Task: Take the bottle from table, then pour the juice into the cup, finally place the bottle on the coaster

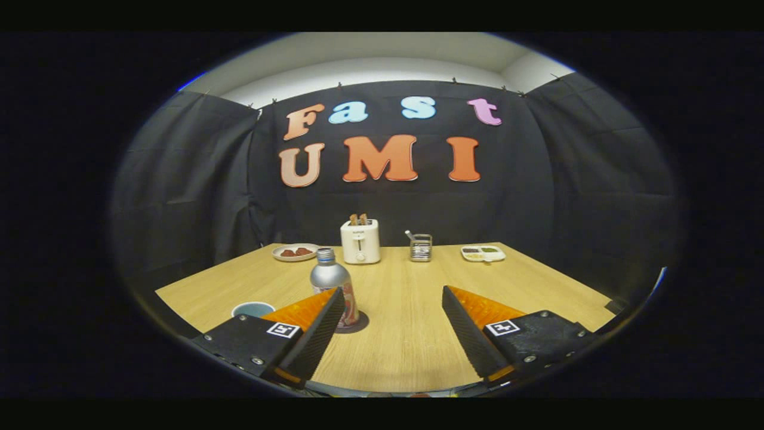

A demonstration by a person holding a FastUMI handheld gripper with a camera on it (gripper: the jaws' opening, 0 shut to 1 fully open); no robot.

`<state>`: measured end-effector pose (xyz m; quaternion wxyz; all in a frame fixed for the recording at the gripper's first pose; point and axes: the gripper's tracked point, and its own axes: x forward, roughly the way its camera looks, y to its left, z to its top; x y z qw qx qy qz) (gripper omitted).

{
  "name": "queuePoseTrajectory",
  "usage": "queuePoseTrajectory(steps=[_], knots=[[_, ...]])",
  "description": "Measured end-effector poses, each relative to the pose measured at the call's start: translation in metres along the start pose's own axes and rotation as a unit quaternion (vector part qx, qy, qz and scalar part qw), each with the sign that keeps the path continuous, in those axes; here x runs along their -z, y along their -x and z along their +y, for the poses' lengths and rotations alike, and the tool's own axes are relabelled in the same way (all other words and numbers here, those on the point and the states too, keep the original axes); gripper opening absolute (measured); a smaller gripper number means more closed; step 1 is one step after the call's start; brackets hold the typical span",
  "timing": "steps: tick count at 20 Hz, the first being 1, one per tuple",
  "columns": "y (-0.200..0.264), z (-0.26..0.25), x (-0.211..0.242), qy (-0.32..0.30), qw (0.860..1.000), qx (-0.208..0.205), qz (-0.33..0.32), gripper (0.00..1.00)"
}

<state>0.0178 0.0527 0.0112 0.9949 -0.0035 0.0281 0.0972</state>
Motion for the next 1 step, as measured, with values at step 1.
queuePoseTrajectory(steps=[1], knots=[[0.0033, -0.0063, -0.0007, 0.0, 1.0, 0.007, -0.001, 0.97]])
